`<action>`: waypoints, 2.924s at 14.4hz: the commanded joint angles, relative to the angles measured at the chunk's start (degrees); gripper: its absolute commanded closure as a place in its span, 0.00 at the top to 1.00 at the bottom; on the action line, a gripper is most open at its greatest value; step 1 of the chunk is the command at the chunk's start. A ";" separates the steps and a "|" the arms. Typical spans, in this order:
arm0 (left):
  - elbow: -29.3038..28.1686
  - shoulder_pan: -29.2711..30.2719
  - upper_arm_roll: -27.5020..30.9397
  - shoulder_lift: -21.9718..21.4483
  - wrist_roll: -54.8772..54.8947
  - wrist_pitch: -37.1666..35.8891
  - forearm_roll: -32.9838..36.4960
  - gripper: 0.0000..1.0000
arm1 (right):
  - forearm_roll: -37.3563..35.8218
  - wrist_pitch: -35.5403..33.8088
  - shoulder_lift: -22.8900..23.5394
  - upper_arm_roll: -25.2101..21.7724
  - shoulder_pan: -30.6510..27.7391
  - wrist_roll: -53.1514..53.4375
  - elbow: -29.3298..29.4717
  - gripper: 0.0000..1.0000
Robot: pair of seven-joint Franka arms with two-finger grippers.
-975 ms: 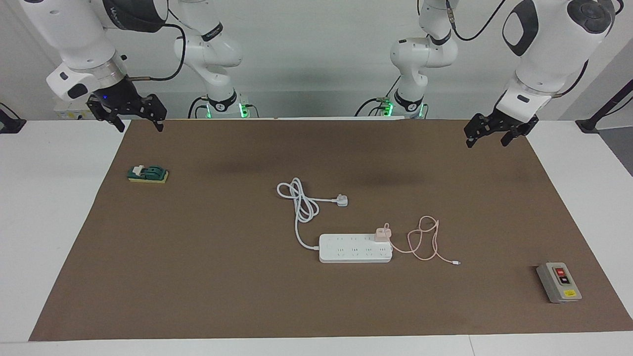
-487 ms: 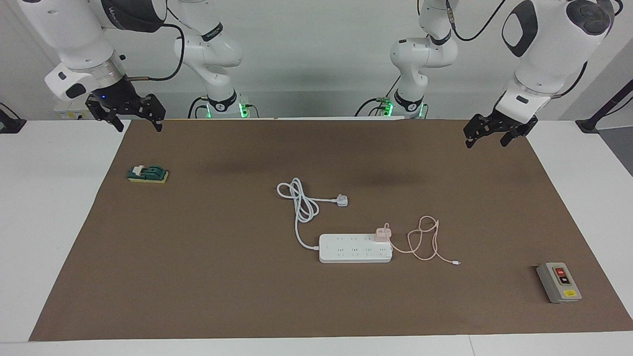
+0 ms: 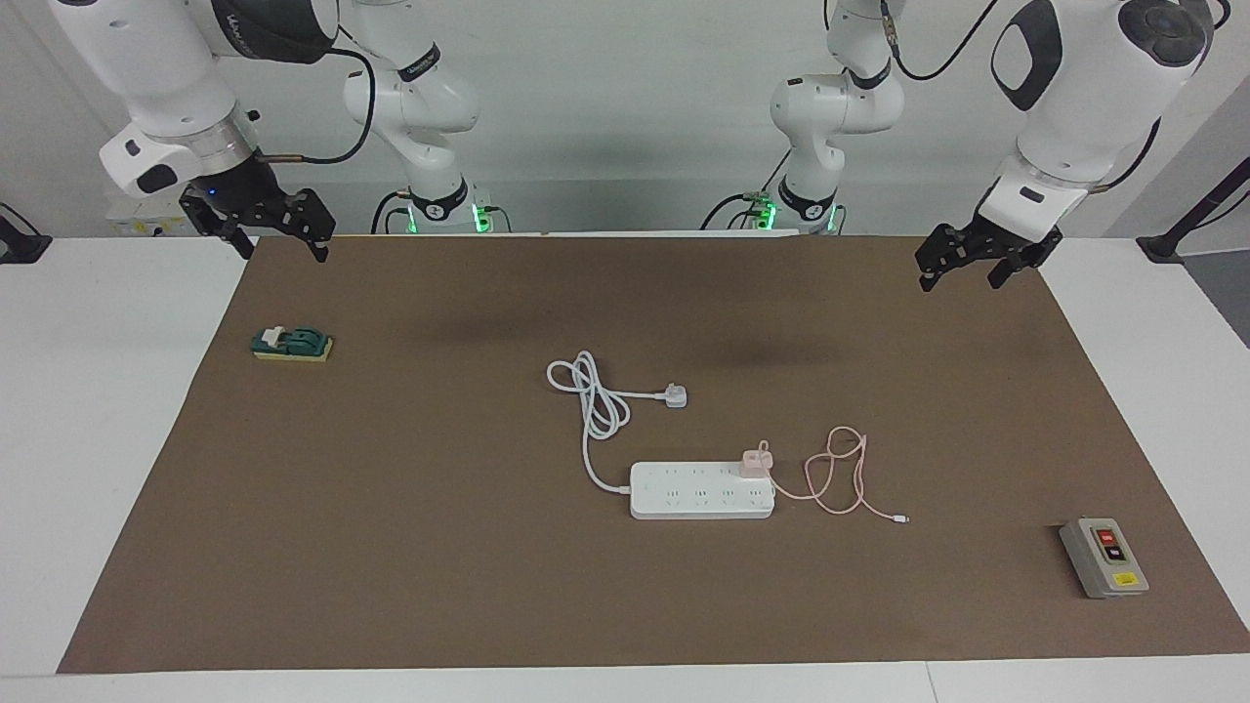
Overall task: Unplug charger and place it aside
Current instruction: 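Move the left gripper to the pink charger while the right gripper reaches the strip, then grasp the pink charger with the left gripper while the right gripper holds the strip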
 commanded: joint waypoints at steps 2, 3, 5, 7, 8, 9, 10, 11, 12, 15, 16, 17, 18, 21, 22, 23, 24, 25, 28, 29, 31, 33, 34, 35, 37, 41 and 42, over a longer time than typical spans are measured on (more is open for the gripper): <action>-1.08 -1.14 -0.67 -1.08 -11.19 0.18 -0.28 1.00 | 3.21 2.12 0.11 1.85 0.68 6.71 -0.95 1.00; -1.08 -2.02 -0.67 -1.00 -14.63 0.36 -0.37 1.00 | 4.00 2.47 0.72 1.94 2.42 12.92 -1.03 1.00; -0.99 -3.43 -0.58 -0.47 -19.21 0.45 -0.46 1.00 | 6.71 3.62 2.21 1.95 5.33 23.74 -1.12 1.00; -0.64 -3.61 -0.67 0.49 -24.13 0.97 -0.64 1.00 | 10.22 5.72 4.93 1.95 7.53 32.97 -1.03 1.00; -0.64 -3.61 -0.67 1.54 -27.55 1.67 -0.81 1.00 | 11.99 7.38 6.60 2.03 8.67 37.63 -1.03 1.00; -0.55 -3.79 -0.67 2.60 -31.67 2.38 -1.16 1.00 | 13.31 9.14 8.18 1.95 10.16 42.11 -1.03 1.00; 0.06 -4.83 -0.67 4.43 -36.93 3.60 -1.16 1.00 | 14.80 11.42 9.77 1.95 11.66 47.21 -1.12 1.00; 0.76 -5.45 -0.58 6.45 -42.47 5.35 -1.16 1.00 | 16.56 13.71 11.52 1.95 12.98 52.30 -1.03 1.00; 1.03 -5.54 -0.67 8.30 -49.92 7.63 -1.42 1.00 | 18.92 16.69 13.63 1.95 15.16 58.10 -1.03 1.00; 2.26 -6.94 -0.58 13.05 -68.23 13.01 -3.53 1.00 | 25.43 23.56 18.73 1.95 18.43 68.59 -0.69 1.00; 4.26 -7.56 -0.49 15.42 -72.10 13.71 -3.54 1.00 | 27.80 24.62 20.66 1.95 19.13 72.10 0.19 1.00; 6.46 -7.57 -0.49 17.18 -75.27 13.63 -3.71 1.00 | 29.56 26.80 23.20 1.95 20.53 74.91 1.85 1.00; 9.18 -7.57 -0.49 19.63 -79.57 13.63 -4.67 1.00 | 30.10 28.65 25.84 1.95 21.42 77.47 3.35 1.00; 19.64 -11.32 -0.06 29.13 -89.80 12.93 -4.17 1.00 | 34.13 33.84 31.92 1.95 23.27 81.79 7.04 1.00; 20.01 -14.13 0.64 30.19 -90.77 13.28 -2.24 1.00 | 35.72 35.60 33.85 1.95 24.40 81.89 7.75 1.00; 19.58 -15.55 2.13 31.51 -95.74 15.98 -2.13 1.00 | 39.91 38.92 37.43 1.95 25.11 82.32 9.50 1.00; 18.88 -16.09 2.14 31.61 -97.09 18.01 -2.04 1.00 | 41.69 39.21 38.69 1.95 25.12 82.41 10.30 1.00; 16.70 -17.22 2.14 31.61 -98.84 20.55 -1.87 1.00 | 42.93 39.13 39.92 1.95 25.03 82.50 11.43 1.00; 11.50 -18.81 2.23 31.52 -99.91 26.71 -0.81 1.00 | 45.31 38.34 45.01 1.95 25.11 84.25 16.44 1.00; 11.32 -18.82 2.32 31.52 -99.92 26.99 -0.81 1.00 | 45.23 38.34 47.03 1.95 25.47 84.35 18.28 1.00; 9.05 -18.90 2.32 31.26 -99.92 29.35 -0.64 1.00 | 45.05 37.99 50.46 1.95 26.08 84.35 21.80 1.00; 5.36 -19.95 2.32 30.56 -99.92 31.90 0.76 1.00 | 44.96 37.90 52.31 1.95 26.08 84.35 23.57 1.00; 3.43 -20.13 2.32 29.69 -99.92 33.13 1.21 1.00 | 44.96 37.90 52.67 1.95 26.17 84.35 24.10 1.00; 1.75 -20.40 2.32 29.24 -99.92 34.54 1.21 1.00 | 44.79 37.90 53.02 1.95 26.26 84.35 24.28 1.00; 0.42 -20.92 2.32 28.80 -100.00 35.43 1.21 1.00 | 44.70 37.99 53.29 1.86 26.26 84.26 24.37 1.00; -0.45 -21.10 2.32 28.54 -100.00 35.61 1.30 0.93 | 41.71 38.07 56.01 1.77 26.26 84.17 28.22 1.00; -0.46 -21.10 2.23 28.53 -99.92 35.95 1.30 0.93 | 41.62 37.99 56.62 1.68 26.17 84.17 28.93 1.00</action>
